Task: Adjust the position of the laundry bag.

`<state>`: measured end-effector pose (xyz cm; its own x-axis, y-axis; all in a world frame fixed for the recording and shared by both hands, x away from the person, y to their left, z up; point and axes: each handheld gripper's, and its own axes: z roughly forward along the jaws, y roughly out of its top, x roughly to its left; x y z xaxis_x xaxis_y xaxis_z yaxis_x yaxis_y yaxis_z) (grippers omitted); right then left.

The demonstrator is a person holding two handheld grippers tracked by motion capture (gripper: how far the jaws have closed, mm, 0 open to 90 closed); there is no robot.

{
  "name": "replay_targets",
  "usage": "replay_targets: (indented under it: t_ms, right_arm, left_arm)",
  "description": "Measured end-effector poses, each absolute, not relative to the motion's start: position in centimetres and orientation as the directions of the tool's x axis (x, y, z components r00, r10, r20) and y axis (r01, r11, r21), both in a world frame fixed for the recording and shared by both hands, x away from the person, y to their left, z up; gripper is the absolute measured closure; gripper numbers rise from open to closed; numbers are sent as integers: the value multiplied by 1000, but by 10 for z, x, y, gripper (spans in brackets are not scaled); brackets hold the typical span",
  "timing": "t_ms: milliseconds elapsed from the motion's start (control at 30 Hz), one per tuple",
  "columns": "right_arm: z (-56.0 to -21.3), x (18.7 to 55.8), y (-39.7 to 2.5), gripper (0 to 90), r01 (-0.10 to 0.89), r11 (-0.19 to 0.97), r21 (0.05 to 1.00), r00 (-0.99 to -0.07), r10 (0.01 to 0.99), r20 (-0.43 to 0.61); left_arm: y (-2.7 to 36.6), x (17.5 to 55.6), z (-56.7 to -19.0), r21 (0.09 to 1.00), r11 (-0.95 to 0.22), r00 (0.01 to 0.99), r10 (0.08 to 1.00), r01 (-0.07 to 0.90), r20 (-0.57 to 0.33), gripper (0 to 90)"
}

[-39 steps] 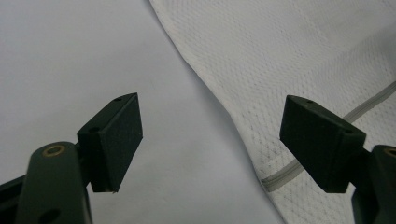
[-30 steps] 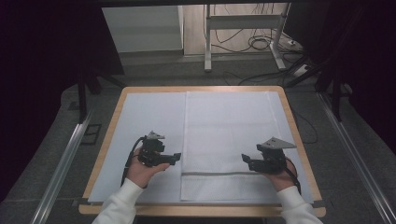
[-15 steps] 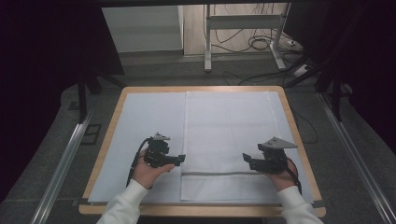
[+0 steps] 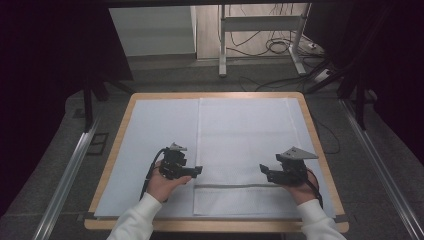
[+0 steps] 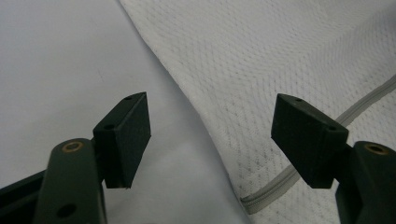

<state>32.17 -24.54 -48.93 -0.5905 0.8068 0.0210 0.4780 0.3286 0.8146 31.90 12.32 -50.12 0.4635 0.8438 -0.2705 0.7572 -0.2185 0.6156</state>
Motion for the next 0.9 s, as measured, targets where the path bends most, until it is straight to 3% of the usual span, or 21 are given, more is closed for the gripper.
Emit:
replay_targets:
  t_ms: [900]
  right_arm:
    - [-489,322,-248,247,475,326,817,-579,815,12]
  left_arm:
    - [111,324,-521,559,-230,473,813,797,-339,407]
